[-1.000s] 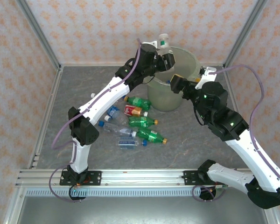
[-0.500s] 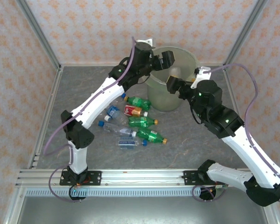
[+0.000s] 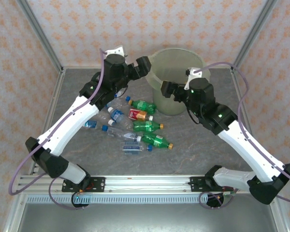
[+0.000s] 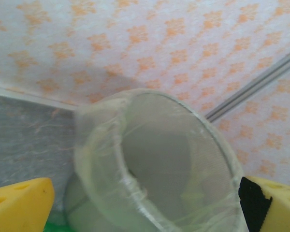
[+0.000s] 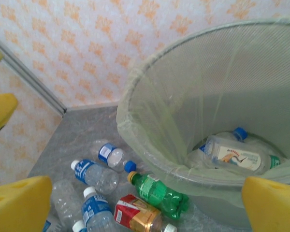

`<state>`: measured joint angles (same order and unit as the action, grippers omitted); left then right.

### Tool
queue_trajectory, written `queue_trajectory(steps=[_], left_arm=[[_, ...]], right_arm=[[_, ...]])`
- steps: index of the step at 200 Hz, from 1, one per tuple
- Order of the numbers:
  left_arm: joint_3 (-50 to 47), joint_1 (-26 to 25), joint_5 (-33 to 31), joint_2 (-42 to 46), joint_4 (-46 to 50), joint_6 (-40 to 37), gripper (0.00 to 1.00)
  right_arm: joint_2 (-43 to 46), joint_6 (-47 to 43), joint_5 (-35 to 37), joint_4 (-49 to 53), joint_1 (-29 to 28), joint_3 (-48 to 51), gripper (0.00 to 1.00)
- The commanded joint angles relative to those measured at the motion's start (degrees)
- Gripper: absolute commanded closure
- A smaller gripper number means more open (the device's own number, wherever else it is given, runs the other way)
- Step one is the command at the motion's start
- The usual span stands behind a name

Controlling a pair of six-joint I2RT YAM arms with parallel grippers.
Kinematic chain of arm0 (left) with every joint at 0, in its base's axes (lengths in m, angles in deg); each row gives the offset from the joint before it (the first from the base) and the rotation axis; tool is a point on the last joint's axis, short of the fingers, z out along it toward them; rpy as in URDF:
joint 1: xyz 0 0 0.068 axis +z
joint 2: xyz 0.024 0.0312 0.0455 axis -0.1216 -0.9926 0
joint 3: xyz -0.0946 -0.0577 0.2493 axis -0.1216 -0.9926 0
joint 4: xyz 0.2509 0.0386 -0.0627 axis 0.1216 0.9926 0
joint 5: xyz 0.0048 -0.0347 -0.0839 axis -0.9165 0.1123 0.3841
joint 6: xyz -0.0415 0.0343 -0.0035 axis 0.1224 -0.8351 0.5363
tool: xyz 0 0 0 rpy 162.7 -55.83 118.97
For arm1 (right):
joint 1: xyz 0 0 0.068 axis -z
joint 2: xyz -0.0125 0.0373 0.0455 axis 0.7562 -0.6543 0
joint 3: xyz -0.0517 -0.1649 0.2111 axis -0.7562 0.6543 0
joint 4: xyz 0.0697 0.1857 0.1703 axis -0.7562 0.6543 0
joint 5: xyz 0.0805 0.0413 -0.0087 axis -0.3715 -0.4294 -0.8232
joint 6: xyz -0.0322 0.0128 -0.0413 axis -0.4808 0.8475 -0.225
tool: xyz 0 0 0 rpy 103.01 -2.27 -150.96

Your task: Put the plastic bottles in the bin

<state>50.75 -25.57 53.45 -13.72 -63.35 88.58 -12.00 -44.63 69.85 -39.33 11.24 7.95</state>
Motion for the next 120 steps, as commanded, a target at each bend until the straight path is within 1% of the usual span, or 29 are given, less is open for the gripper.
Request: queue_trajectory(steps=[1, 26, 48, 67, 92, 120], left_arm=[[-5.38, 0.98, -4.28, 5.62, -1.34, 1.73, 0.01], [-11.27, 1.69, -6.44, 11.19, -0.4, 2.57, 0.01], [-15.07, 2.03, -8.44, 15.25, 1.55, 3.06, 0.01], [-18.02, 2.23, -10.03, 18.51, 3.33, 3.78, 0.01], [-22.14, 2.32, -11.11, 22.81, 4.96, 5.25, 0.01], [-25.61, 2.32, -12.27, 27.15, 6.8, 6.48, 0.01]], right_arm=[[-2.1, -1.14, -4.03, -0.68, -0.35, -2.04, 0.0], [-4.97, -2.09, -5.73, -0.01, -1.07, -1.36, 0.0], [-6.23, -4.42, -6.2, -0.11, -3.53, -0.05, 0.0], [-7.83, -6.53, -5.45, 0.01, -6.9, 0.83, 0.0], [-11.63, -9.06, -2.34, 1.94, -12.37, 0.39, 0.0], [-15.61, -12.29, -1.54, 3.28, -18.16, 0.31, 0.0]])
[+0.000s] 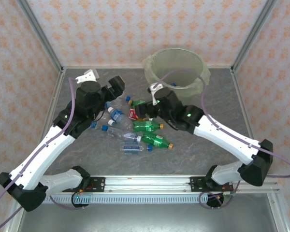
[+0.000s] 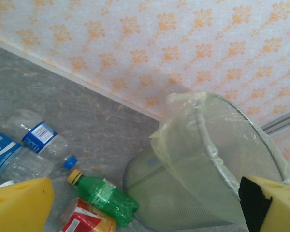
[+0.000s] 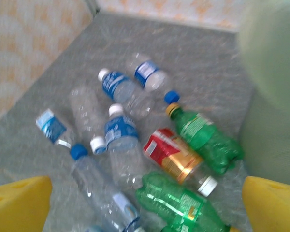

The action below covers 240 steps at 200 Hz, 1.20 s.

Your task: Put the plastic bottles in the bin

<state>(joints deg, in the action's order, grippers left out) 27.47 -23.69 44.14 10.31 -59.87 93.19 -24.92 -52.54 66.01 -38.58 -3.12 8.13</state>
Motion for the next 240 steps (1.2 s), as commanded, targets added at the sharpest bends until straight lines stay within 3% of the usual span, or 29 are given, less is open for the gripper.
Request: queue_trajectory(steps=[1, 63, 111, 148, 240], left_arm=[[-2.38, 0.44, -2.99, 3.24, 3.45, 1.89, 0.01], [-6.03, 0.44, -6.91, 12.16, 9.96, 3.54, 0.01], [-8.01, 0.44, -8.47, 17.21, 13.34, 4.65, 0.01], [-8.83, 0.44, -8.71, 18.99, 15.74, 5.67, 0.01], [-9.21, 0.44, -9.87, 21.41, 18.51, 5.55, 0.01]], right_arm=[[-2.9, -4.46, 2.27, 2.52, -3.99, 0.17, 0.0], [-9.74, -9.54, -0.59, 5.54, -11.22, 1.76, 0.0], [-15.97, -13.48, -0.21, 6.6, -17.11, 3.12, 0.11], [-20.85, -14.29, -1.46, 6.91, -17.43, 1.3, 0.18], [-29.82, -15.0, 0.29, 6.44, -18.13, -1.46, 0.23]])
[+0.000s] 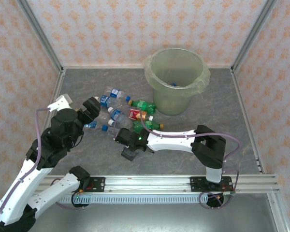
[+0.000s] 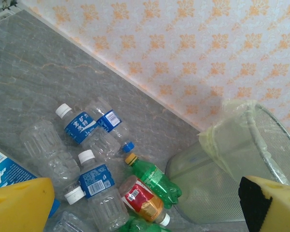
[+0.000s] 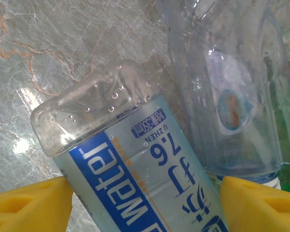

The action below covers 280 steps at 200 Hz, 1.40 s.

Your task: Put the plastic bottles in the bin

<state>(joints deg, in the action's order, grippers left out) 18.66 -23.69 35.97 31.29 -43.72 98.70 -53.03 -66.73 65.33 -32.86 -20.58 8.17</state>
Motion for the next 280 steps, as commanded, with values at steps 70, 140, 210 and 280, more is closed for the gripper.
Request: queue_trajectory(steps=[70, 140, 210, 280], left_arm=[[-1.03, 0.44, -1.08, 0.66, 1.66, -0.03, 0.01], [-1.02, 0.44, -0.64, 0.57, 1.67, -0.13, 0.01], [-0.33, 0.44, -1.06, -1.37, -0.77, -1.95, 0.01], [3.75, 0.43, -0.74, -7.03, -5.41, -6.86, 0.01]], right_arm=[[-6.07, -0.29, 2.02, 0.21, -1.22, -2.59, 0.3], [-6.4, 0.96, 3.31, -0.4, -1.29, -2.81, 0.5], [2.51, 3.89, 8.0, -2.16, -1.23, -1.17, 0.52], [14.74, 8.6, 18.67, -2.06, -1.14, 0.21, 0.55]])
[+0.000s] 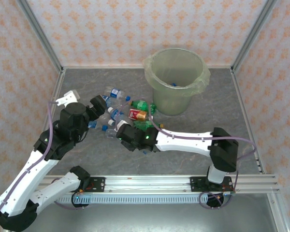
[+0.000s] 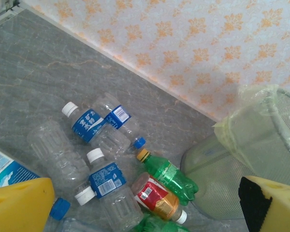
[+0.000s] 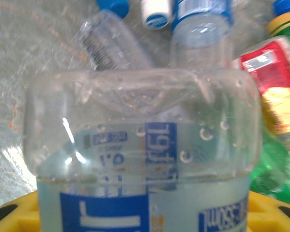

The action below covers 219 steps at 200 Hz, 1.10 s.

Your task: Put the plastic bottles in the bin

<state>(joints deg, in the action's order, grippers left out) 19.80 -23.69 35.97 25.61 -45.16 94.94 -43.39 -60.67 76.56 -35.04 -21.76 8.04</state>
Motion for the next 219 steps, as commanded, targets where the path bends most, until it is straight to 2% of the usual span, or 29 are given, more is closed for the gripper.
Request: queue_trajectory(steps=[1, 49, 79, 128, 180, 219], left_arm=[[2.61, 0.44, -0.73, -1.46, -4.04, -3.13, 0.01], [4.27, 0.39, 2.71, -6.71, -8.85, -5.0, 0.01], [4.72, 0.44, 5.59, -9.44, -11.91, -5.86, 0.01], [4.93, 0.43, 11.63, -13.1, -16.54, -5.76, 0.01], [6.94, 0.44, 15.44, -16.43, -17.55, -6.29, 0.01], [9.82, 0.41, 18.8, -18.93, -18.0, -6.35, 0.01]], right_arm=[[5.22, 2.59, 7.55, 0.12, 0.05, 0.28, 0.55], [10.73, 5.64, 11.0, 4.71, 4.27, -2.98, 0.55], [15.68, 6.02, 12.79, 3.99, 7.5, -4.69, 0.55], [18.26, 7.11, 13.9, 3.2, 16.97, -10.73, 0.55], [16.18, 9.3, 8.73, 0.09, 30.21, -17.7, 0.56], [12.06, 11.44, 5.05, -2.2, 37.54, -21.06, 0.57]])
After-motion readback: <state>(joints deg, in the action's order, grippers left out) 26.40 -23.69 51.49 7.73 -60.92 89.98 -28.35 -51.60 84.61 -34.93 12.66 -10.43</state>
